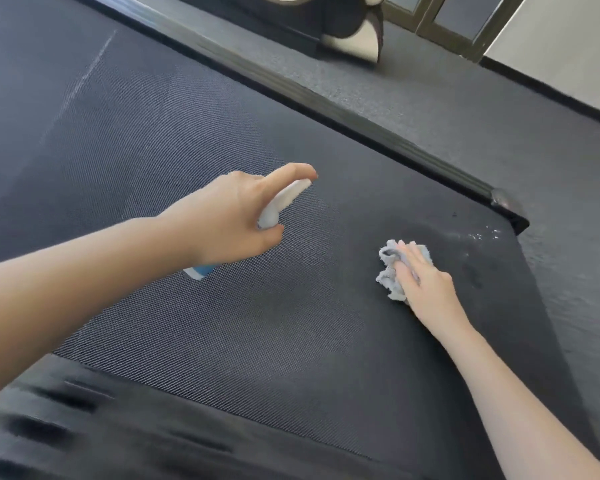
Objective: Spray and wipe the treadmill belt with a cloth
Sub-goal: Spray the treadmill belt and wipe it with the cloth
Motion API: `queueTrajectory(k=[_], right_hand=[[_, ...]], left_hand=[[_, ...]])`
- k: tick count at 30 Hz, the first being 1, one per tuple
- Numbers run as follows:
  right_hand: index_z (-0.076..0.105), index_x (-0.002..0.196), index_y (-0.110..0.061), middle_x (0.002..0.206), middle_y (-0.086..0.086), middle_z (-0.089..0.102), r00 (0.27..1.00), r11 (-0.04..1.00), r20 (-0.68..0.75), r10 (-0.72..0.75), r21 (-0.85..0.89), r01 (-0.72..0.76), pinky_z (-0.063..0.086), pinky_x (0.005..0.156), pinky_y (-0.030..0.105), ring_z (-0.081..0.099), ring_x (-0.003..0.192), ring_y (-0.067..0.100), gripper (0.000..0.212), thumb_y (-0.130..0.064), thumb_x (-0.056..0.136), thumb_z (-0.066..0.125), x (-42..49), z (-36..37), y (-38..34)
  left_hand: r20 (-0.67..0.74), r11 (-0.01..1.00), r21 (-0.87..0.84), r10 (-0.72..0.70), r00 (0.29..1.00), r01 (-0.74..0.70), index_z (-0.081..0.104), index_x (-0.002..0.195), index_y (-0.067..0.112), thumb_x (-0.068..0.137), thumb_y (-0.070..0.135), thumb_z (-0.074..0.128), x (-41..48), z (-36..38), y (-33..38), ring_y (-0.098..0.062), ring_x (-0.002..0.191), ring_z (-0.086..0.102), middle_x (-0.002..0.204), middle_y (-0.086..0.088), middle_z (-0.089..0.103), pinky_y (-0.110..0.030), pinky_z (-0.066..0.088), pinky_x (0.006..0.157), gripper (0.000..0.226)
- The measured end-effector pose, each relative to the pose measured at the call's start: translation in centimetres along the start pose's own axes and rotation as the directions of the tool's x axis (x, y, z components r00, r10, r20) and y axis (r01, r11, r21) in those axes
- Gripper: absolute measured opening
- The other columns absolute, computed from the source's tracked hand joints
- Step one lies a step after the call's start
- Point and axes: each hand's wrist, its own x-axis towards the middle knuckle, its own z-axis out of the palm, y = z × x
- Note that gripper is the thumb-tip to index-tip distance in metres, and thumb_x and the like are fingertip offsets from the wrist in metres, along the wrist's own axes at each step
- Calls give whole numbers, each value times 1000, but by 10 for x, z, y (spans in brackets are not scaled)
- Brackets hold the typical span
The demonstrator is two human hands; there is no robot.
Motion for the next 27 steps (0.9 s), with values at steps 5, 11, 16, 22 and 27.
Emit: queueTrajectory(k=[5,11,16,22,27], right_hand=[[43,141,-26,154,0,30,971,971,-70,230,87,-224,29,97,16,35,136,17,41,-25,100,39,-8,-9,-9],[44,140,-24,147,-15,33,994,997,109,16,69,-23,18,96,0,25,138,0,41,-18,100,44,-74,6,-46],[39,142,-33,143,-31,21,982,995,165,-96,-17,100,6,101,-3,7,137,-16,45,-19,99,45,-113,4,-26],[36,140,-37,139,-37,17,996,998,88,-4,-67,10,9,111,8,0,129,-27,44,-20,100,42,-130,-34,49],[42,142,-26,151,-6,35,964,967,-95,248,-29,-252,13,107,8,17,132,-13,43,-20,99,44,-144,-87,143]], left_hand=[[52,995,-79,59,997,-55,31,132,40,84,20,57,11,3,16,-13,62,52,72,3,55,-30,37,59,59],[101,990,-120,92,991,-80,29,133,41,84,21,58,20,-1,31,-14,64,51,69,8,50,-29,36,62,60],[109,988,-103,127,986,-116,26,132,44,85,23,56,20,17,36,-21,69,52,73,9,50,-32,39,66,60],[127,992,-68,113,985,-105,25,132,47,86,24,56,16,38,51,-21,72,53,79,7,54,-35,47,68,59],[152,992,-18,130,980,-128,25,134,45,85,24,58,17,60,83,-16,71,52,82,9,55,-35,47,71,63]])
